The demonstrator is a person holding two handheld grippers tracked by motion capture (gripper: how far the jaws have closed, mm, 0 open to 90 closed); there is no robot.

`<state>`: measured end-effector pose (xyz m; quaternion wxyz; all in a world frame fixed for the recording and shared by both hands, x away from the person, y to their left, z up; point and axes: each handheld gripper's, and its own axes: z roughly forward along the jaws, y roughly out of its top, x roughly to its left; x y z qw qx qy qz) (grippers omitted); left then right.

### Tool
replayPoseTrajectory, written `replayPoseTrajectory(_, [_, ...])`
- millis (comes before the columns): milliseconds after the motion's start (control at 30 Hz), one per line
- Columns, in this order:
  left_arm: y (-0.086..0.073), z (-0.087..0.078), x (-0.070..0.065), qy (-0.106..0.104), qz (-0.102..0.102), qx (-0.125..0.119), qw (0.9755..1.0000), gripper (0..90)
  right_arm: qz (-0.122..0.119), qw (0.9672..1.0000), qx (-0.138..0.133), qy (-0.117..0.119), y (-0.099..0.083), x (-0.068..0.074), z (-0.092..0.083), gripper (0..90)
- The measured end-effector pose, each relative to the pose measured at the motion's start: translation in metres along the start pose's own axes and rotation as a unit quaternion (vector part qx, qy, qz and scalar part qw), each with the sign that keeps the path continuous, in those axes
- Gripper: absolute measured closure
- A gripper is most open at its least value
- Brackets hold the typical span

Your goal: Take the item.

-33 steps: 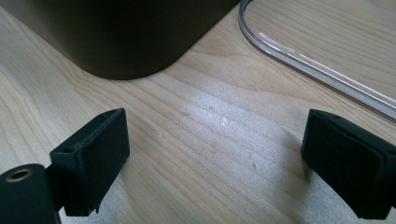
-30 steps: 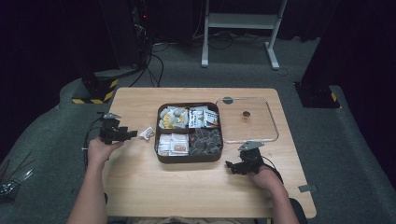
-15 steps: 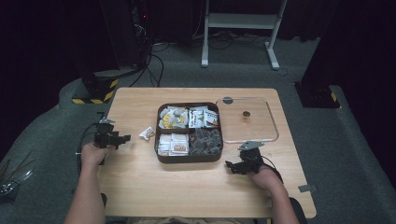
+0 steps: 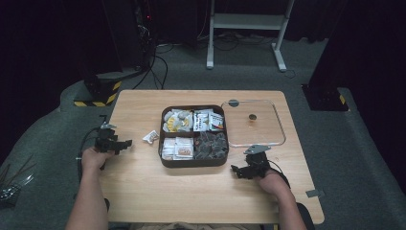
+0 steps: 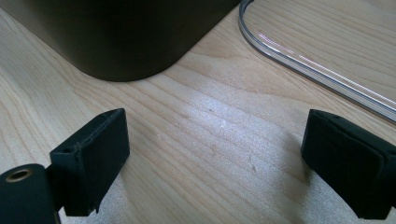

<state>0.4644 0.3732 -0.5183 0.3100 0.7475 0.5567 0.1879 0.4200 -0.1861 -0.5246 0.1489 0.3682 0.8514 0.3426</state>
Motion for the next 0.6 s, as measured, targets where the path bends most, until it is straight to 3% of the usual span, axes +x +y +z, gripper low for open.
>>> replayPoseTrajectory(100, [-0.005, 0.005, -0.001, 0.03, 0.018, -0.023, 0.9991, 17.6, 0.0, 1.0, 0.0, 0.0, 0.0, 0.0, 0.0, 7.7])
replayPoseTrajectory(200, [-0.006, 0.007, -0.001, 0.032, 0.016, -0.031, 0.9989, 14.4, 0.0, 1.0, 0.0, 0.0, 0.0, 0.0, 0.0, 7.7])
replayPoseTrajectory(433, [-0.006, 0.009, -0.005, 0.052, -0.003, -0.038, 0.9979, 12.4, 0.0, 1.0, 0.0, 0.0, 0.0, 0.0, 0.0, 7.7])
replayPoseTrajectory(600, [-0.004, 0.012, -0.007, 0.075, -0.027, -0.029, 0.9964, 3.8, 0.0, 1.0, 0.0, 0.0, 0.0, 0.0, 0.0, 7.7])
